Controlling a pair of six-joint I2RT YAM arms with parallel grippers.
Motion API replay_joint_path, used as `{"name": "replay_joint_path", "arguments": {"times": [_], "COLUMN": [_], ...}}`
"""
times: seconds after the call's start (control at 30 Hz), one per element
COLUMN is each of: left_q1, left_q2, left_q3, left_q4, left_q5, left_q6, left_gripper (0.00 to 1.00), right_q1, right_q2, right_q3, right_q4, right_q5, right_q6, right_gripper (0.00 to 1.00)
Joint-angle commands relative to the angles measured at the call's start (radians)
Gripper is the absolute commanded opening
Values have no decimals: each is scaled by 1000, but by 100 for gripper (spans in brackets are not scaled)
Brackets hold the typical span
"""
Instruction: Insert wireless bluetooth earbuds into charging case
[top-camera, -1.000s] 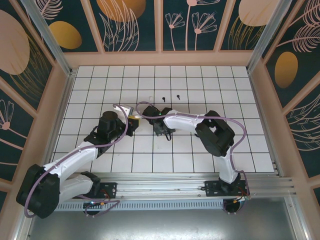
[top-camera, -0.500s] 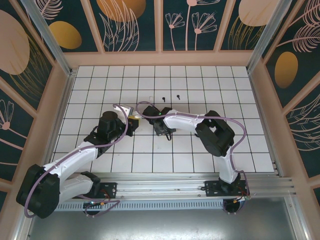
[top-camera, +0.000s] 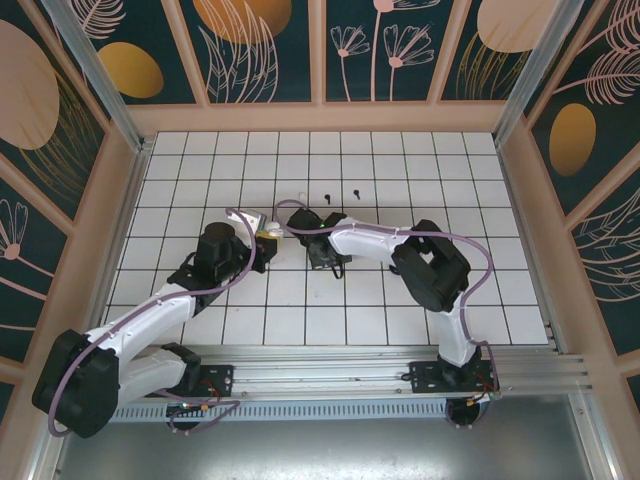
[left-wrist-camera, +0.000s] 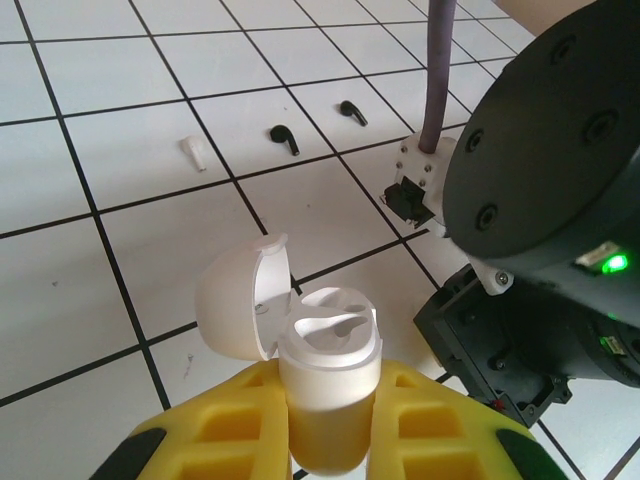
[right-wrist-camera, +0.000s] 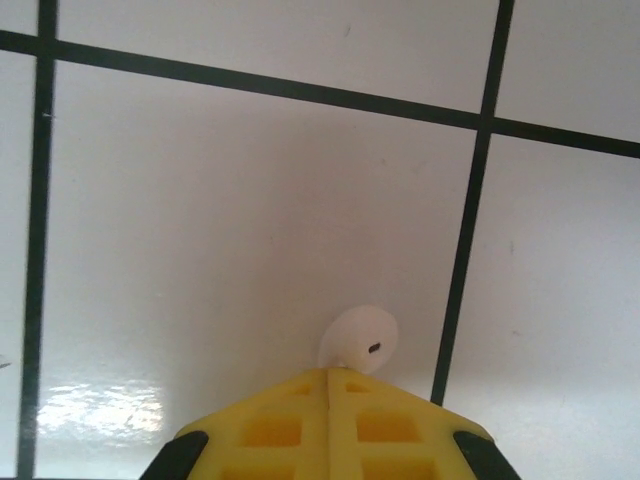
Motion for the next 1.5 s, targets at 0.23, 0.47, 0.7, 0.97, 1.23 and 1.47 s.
{"name": "replay_joint_path", "arguments": {"times": [0.23, 0.47, 0.7, 0.97, 1.23, 1.47], "left_q1": [-4, -4, -4, -4, -4, -4], "left_q2": [-27, -19, -19, -22, -18, -18], "left_q3": [-4, -1, 4, 2, -1, -3], "left_q4": [-3, 7, 4, 0, -1, -1], "left_q5": [-12, 4, 6, 6, 5, 3], "left_q6": [-1, -22, -24, -15, -2, 4], "left_gripper": [12, 12, 12, 12, 12, 12], "right_q1": [-96, -158, -178, -215, -217, -217], "right_q2": [-282, -351, -350, -344, -297, -241], "right_q3": [-246, -382, -415, -506, -504, -463], "right_q4": [409, 486, 397, 513, 569, 560], "right_q5": [-470, -479, -359, -402, -425, -437], "right_q6": [89, 149, 220, 305, 339, 338], "right_gripper": [0, 6, 23, 30, 33, 33]}}
